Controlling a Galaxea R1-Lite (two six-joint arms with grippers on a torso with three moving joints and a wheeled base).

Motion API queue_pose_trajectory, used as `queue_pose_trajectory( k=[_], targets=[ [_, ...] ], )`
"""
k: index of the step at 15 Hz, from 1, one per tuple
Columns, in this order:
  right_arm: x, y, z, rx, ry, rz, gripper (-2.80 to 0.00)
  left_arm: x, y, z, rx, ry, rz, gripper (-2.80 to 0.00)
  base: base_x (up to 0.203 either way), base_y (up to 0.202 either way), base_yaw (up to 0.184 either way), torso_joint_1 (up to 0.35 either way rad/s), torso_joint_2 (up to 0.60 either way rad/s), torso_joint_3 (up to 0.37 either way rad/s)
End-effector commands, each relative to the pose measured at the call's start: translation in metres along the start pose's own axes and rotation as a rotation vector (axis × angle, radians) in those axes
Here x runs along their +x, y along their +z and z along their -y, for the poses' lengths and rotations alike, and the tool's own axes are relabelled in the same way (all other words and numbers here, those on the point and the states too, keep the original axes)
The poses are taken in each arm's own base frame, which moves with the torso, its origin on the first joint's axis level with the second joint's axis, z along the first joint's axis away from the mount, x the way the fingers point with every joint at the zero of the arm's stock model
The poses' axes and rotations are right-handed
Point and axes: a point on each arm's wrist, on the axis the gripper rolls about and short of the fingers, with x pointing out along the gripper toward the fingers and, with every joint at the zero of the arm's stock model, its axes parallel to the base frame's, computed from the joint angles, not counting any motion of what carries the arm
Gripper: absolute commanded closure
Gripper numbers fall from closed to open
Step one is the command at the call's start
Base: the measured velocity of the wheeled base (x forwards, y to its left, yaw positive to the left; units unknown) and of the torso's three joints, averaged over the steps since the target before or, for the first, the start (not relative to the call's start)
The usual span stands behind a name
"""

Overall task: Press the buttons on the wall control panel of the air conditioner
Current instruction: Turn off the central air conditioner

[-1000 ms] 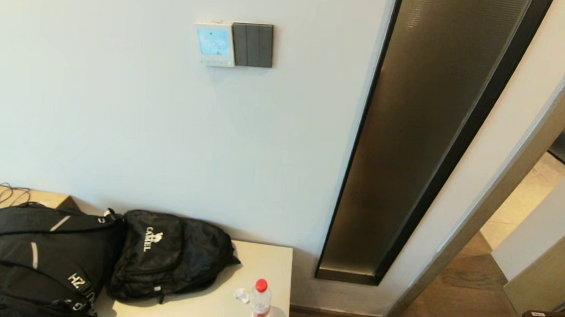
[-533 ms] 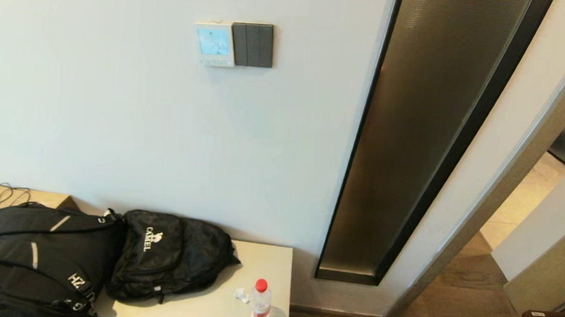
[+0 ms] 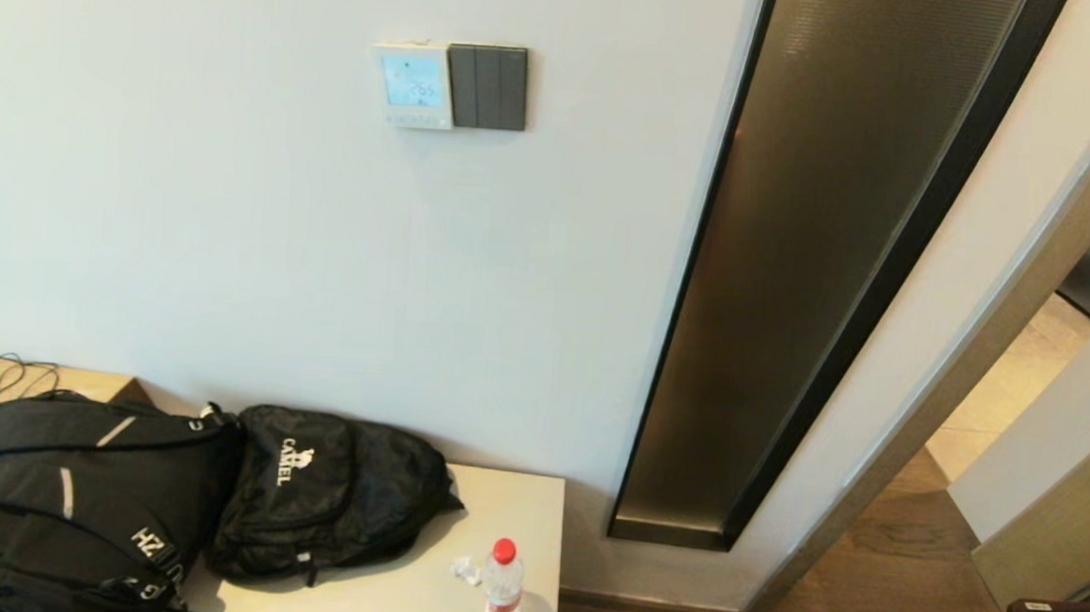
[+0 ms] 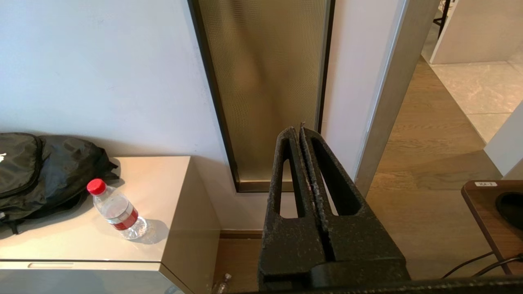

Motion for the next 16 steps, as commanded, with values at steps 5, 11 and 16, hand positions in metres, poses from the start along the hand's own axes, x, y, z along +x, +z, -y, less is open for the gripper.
queue_pose_trajectory(
  k=[5,11,16],
  targets=[
    [0.000,0.000,0.000,-0.001,0.000,-0.002,0.00,-0.009,-0.014,0.000,0.000,0.003,0.033,0.00,0.000,0.000,0.000,0.000,0.00,0.000],
    [0.000,0.000,0.000,-0.001,0.000,-0.002,0.00,-0.020,-0.029,0.001,0.003,-0.011,0.044,0.00,0.000,0.000,0.000,0.000,0.00,0.000],
    [0.000,0.000,0.000,-0.001,0.000,-0.003,0.00,-0.020,-0.029,0.001,0.012,-0.014,0.045,0.00,0.000,0.000,0.000,0.000,0.00,0.000]
  ],
)
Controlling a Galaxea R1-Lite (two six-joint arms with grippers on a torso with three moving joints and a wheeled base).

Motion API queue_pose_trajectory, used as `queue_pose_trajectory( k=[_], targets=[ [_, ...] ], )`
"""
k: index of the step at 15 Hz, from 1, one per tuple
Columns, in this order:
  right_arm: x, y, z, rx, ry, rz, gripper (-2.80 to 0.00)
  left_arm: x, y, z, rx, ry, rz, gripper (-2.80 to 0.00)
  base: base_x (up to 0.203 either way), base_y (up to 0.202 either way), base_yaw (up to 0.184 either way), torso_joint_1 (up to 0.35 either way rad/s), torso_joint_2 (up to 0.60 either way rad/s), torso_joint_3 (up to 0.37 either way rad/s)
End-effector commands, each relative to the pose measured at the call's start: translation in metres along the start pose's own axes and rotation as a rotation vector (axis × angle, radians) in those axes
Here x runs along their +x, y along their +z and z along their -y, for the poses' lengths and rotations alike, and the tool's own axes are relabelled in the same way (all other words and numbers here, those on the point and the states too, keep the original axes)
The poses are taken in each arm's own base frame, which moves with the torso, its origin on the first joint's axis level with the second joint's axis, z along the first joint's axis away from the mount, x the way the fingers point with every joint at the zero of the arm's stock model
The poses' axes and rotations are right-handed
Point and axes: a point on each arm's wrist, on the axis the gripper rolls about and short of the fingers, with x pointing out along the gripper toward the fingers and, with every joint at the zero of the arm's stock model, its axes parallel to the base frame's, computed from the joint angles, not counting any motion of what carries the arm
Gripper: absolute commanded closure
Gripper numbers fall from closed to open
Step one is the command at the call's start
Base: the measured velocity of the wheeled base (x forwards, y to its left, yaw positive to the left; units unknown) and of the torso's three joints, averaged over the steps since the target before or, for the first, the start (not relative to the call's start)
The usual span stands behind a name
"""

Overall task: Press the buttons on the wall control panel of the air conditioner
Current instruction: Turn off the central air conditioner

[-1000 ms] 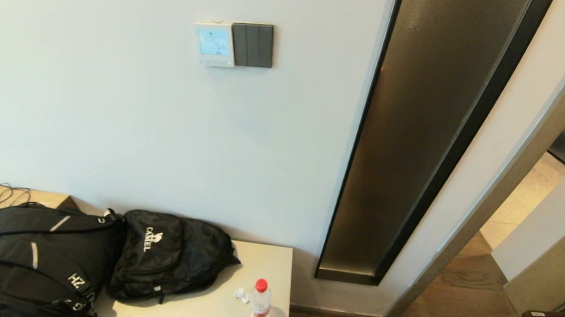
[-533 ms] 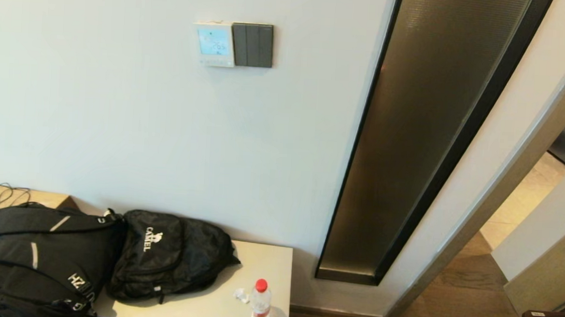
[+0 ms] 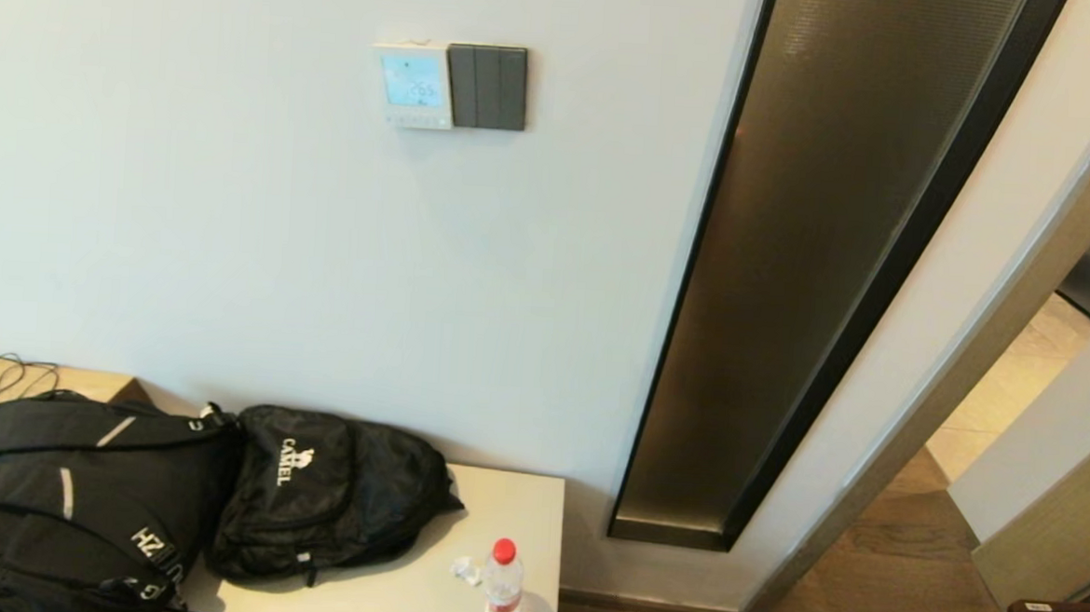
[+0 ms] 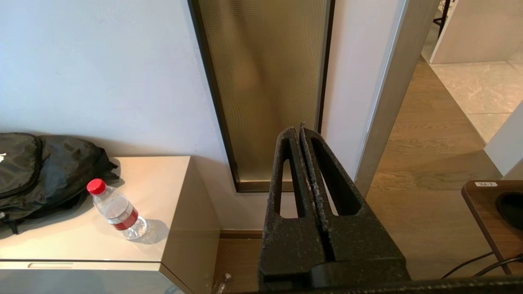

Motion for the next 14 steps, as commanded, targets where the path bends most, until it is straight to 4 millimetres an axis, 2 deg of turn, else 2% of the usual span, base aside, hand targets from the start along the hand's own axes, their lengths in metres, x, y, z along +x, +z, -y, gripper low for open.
queue_pose_trajectory(
  k=[1,14],
  targets=[
    [0.0001,-0.0004,0.0000,0.000,0.000,-0.001,0.00,0.0001,-0.0006,0.0001,0.008,-0.001,0.000,0.00,0.000,0.000,0.000,0.000,0.00,0.000],
    [0.0002,-0.0004,0.0000,0.000,0.002,-0.003,0.00,0.0011,0.0007,0.0000,0.009,0.000,0.023,0.00,0.000,0.000,0.000,0.000,0.00,0.000]
  ],
)
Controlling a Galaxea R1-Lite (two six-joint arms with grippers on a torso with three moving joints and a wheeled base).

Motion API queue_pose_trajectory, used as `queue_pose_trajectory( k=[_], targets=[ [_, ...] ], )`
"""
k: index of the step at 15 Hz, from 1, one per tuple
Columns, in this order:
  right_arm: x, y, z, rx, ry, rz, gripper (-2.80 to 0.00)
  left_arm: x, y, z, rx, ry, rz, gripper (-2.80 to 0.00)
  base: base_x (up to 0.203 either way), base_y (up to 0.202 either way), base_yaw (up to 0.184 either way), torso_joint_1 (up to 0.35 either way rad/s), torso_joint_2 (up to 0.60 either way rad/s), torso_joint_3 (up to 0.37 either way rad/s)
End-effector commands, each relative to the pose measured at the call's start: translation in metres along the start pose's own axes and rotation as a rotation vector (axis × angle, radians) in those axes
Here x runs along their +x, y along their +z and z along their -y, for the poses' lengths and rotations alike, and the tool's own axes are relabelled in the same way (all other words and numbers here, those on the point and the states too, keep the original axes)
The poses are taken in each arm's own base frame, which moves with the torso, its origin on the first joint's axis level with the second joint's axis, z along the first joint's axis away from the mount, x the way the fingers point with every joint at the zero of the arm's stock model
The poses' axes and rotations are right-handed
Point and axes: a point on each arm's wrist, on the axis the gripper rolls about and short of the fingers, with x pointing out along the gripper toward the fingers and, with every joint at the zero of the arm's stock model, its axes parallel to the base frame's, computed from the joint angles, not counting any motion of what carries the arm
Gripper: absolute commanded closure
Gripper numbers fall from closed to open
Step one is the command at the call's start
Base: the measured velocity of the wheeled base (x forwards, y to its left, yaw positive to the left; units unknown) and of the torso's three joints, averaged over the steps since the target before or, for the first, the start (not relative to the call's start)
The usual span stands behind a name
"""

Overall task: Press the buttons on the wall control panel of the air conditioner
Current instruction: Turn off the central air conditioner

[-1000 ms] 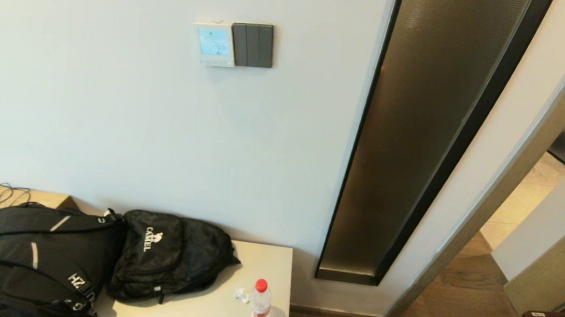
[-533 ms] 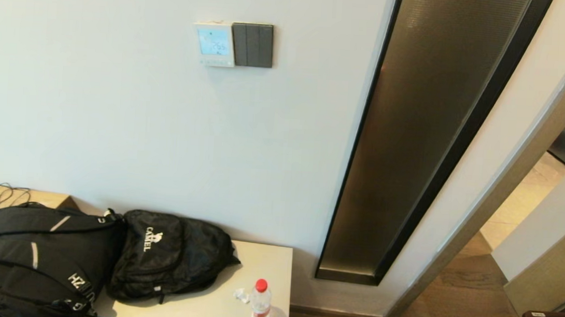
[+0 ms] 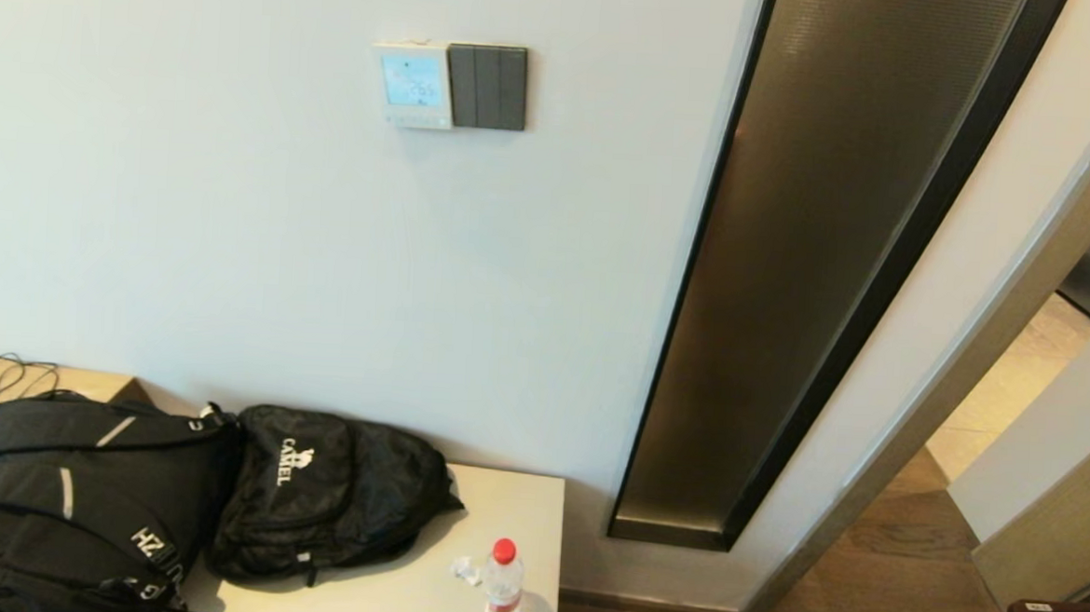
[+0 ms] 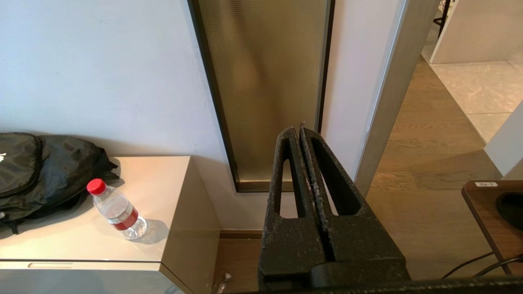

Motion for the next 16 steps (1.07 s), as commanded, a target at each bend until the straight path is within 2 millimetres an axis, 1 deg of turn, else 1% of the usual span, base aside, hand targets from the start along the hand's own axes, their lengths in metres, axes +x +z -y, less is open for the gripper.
queue_pose_trajectory(
  k=[1,5,7,8,16],
  targets=[
    [0.0002,-0.0004,0.0000,0.000,0.000,-0.002,0.00,-0.0001,0.0001,0.0000,0.010,-0.002,-0.004,0.00,0.000,0.000,0.000,0.000,0.00,0.000],
    [0.0002,-0.0004,-0.0001,0.000,0.003,-0.003,0.00,0.0006,-0.0009,0.0006,0.037,-0.023,0.001,0.00,0.000,0.000,0.000,0.000,0.00,0.000],
    [0.0002,-0.0004,-0.0001,0.000,0.003,-0.002,0.00,0.0024,0.0003,0.0007,0.045,-0.026,0.048,0.00,0.000,0.000,0.000,0.000,0.00,0.000],
    [0.0001,-0.0004,-0.0001,0.000,0.003,-0.001,0.00,0.0027,-0.0020,0.0008,0.045,-0.027,0.033,0.00,0.000,0.000,0.000,0.000,0.00,0.000],
    [0.0002,-0.0004,-0.0001,0.000,0.003,-0.003,0.00,0.0027,-0.0014,0.0006,0.036,-0.021,0.039,0.00,0.000,0.000,0.000,0.000,0.00,0.000]
  ],
)
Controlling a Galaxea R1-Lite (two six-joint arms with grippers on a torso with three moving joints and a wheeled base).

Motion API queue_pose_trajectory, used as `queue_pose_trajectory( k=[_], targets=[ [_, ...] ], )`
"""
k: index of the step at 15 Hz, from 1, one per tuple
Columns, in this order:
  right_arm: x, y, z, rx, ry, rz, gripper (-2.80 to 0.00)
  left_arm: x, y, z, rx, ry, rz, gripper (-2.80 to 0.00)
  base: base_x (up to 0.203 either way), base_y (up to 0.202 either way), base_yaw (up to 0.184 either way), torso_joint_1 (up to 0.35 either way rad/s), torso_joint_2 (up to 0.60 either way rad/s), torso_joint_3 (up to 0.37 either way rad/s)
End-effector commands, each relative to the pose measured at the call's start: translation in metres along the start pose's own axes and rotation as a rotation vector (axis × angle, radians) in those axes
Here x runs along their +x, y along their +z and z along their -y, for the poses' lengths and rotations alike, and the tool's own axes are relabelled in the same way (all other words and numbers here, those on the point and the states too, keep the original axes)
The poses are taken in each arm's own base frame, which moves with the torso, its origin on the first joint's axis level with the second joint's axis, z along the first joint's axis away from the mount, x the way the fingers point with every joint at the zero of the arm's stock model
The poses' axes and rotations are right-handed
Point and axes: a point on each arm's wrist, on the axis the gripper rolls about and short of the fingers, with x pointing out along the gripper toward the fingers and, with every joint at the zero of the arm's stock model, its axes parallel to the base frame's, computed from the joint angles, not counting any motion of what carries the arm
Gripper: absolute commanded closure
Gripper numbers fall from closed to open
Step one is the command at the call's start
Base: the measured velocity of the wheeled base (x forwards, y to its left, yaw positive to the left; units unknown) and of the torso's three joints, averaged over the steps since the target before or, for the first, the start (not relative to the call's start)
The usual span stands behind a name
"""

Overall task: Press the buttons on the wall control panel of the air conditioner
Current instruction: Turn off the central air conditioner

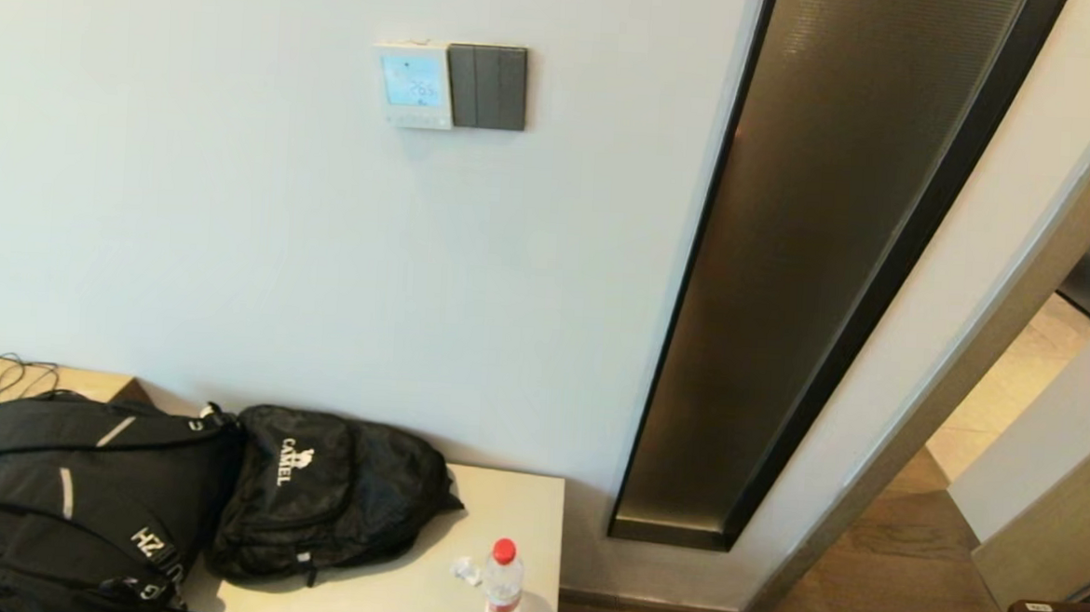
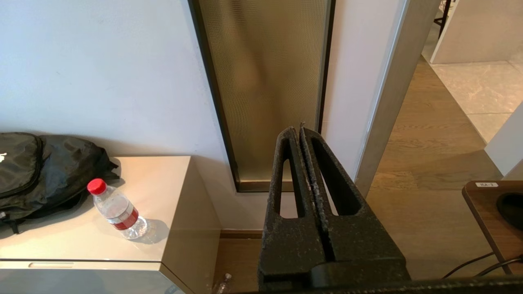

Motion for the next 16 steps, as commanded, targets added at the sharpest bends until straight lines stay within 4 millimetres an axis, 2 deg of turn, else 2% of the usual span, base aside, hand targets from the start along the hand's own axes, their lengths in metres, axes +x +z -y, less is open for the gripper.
queue_pose_trajectory(
  k=[1,16],
  targets=[
    [0.0001,-0.0004,0.0000,0.001,0.000,-0.001,0.00,0.0001,0.0001,-0.0001,0.001,0.000,-0.001,0.00,0.000,0.000,0.000,0.000,0.00,0.000],
    [0.0001,-0.0004,0.0000,0.001,0.000,-0.001,0.00,0.0001,0.0000,0.0001,-0.002,-0.005,0.003,0.00,0.000,0.000,0.000,0.000,0.00,0.000]
  ],
)
